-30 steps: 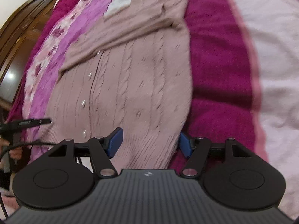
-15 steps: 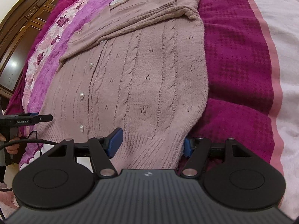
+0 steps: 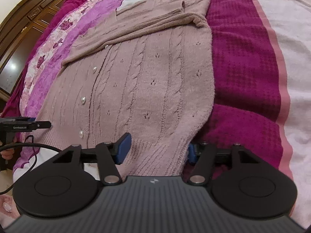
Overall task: Fold small clothes
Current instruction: 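Close the right tool on one hem corner while the left tool grasps the other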
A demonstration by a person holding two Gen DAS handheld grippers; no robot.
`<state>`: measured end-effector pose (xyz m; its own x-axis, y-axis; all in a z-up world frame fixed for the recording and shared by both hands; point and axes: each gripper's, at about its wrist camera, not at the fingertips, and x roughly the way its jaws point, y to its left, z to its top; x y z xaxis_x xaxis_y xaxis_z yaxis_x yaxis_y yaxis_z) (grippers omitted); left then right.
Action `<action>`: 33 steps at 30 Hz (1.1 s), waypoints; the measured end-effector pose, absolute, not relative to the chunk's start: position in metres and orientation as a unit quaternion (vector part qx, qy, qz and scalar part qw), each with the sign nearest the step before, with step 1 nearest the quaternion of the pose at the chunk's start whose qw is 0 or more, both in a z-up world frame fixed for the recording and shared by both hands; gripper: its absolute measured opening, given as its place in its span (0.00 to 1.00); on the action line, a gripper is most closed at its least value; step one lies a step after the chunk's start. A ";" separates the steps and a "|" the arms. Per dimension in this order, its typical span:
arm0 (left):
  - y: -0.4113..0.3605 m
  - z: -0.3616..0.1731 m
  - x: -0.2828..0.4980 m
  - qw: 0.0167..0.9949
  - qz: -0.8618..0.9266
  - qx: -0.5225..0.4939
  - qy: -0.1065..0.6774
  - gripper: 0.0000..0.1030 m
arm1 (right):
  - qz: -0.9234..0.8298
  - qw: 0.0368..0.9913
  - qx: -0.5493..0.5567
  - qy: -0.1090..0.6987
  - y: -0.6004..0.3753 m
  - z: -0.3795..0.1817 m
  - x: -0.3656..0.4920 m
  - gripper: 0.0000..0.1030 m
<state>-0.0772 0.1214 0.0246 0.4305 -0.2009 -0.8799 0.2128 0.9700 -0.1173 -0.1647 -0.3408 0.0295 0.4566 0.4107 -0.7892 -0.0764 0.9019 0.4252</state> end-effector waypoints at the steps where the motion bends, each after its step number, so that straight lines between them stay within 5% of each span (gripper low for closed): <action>1: 0.123 0.024 -0.077 0.845 -0.124 0.000 0.520 0.51 | 0.144 0.839 0.167 0.498 -0.342 0.029 -0.165 0.55; 6: 0.130 0.011 -0.066 0.826 -0.137 -0.061 0.544 0.14 | 0.129 0.841 0.202 0.484 -0.353 0.026 -0.164 0.24; 13: 0.139 0.021 -0.071 0.838 -0.161 -0.126 0.506 0.12 | 0.143 0.854 0.245 0.437 -0.362 0.035 -0.167 0.10; 33: 0.149 0.081 -0.050 0.879 -0.146 -0.233 0.390 0.11 | 0.133 0.887 0.357 0.262 -0.379 0.068 -0.153 0.08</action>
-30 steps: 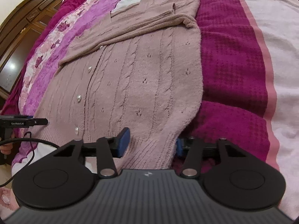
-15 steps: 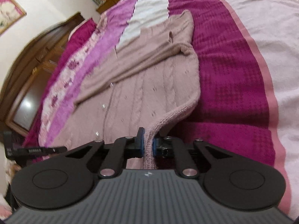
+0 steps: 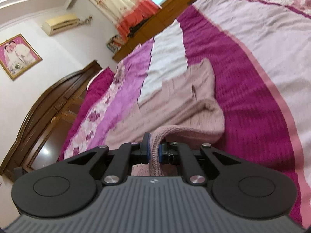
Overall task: Fold small clothes
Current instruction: 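Close the right tool on one hem corner while the left tool grasps the other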
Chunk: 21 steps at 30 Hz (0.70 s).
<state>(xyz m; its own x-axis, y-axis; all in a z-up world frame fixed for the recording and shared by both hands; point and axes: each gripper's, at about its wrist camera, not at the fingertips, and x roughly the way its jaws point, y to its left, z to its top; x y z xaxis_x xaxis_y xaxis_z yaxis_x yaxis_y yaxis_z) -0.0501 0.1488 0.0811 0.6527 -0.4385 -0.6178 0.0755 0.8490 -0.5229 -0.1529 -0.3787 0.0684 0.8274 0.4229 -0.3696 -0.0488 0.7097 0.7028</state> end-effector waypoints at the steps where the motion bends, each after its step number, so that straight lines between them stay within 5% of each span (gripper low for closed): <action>1: 0.149 0.083 -0.047 0.880 -0.143 -0.236 0.386 0.11 | 0.132 0.888 0.357 0.257 -0.379 0.070 -0.151 0.08; 21: 0.146 0.100 0.051 0.912 -0.076 -0.246 0.319 0.11 | 0.073 0.918 0.342 0.189 -0.384 0.086 -0.036 0.08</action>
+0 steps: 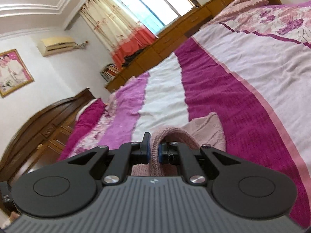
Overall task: Fold small clothes
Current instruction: 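Close the right tool on one hem corner while the left tool grasps the other, then open both tools and release the hem onto the cardigan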
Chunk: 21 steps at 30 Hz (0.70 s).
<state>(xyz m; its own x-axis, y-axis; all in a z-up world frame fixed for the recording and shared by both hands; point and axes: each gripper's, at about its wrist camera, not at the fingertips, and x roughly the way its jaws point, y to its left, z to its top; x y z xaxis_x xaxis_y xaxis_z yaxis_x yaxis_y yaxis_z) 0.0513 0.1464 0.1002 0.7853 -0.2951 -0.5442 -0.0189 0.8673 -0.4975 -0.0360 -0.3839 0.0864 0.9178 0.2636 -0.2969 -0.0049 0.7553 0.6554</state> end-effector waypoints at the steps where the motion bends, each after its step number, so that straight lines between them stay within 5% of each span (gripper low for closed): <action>1: 0.145 0.096 0.056 0.913 -0.073 -0.240 0.321 0.11 | 0.069 0.917 0.340 0.196 -0.384 0.082 -0.028 0.08; 13: 0.137 0.029 0.097 0.916 -0.040 -0.169 0.363 0.13 | -0.001 0.913 0.301 0.277 -0.381 0.012 0.028 0.08; 21: 0.132 0.031 0.093 0.919 -0.045 -0.147 0.364 0.19 | -0.010 0.914 0.285 0.289 -0.377 0.003 0.028 0.13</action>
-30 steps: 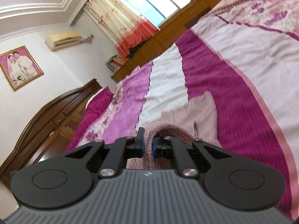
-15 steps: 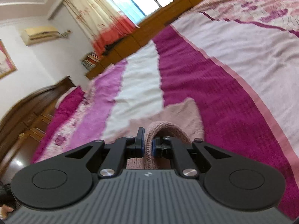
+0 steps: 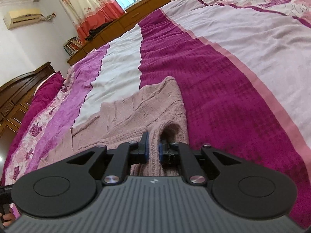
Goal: Fold small clothes
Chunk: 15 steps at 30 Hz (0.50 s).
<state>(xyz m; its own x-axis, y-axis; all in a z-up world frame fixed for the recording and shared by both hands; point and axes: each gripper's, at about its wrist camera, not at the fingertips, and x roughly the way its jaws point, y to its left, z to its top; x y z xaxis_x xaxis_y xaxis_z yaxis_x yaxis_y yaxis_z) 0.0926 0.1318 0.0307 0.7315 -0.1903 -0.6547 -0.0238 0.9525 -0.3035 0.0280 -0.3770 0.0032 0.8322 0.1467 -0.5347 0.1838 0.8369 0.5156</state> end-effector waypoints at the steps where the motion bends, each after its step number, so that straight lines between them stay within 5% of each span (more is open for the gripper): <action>1: 0.132 0.033 0.091 0.918 -0.047 -0.147 0.364 0.21 | -0.010 0.915 0.281 0.290 -0.376 0.007 0.026 0.18; 4: 0.132 0.040 0.081 0.919 -0.050 -0.139 0.364 0.30 | -0.008 0.919 0.265 0.291 -0.372 0.016 0.020 0.25; 9: 0.137 0.047 0.062 0.919 -0.052 -0.143 0.364 0.40 | -0.012 0.930 0.237 0.282 -0.366 0.032 -0.001 0.51; 15: 0.142 0.050 0.041 0.916 -0.050 -0.158 0.367 0.41 | -0.022 0.932 0.238 0.273 -0.370 0.042 -0.034 0.53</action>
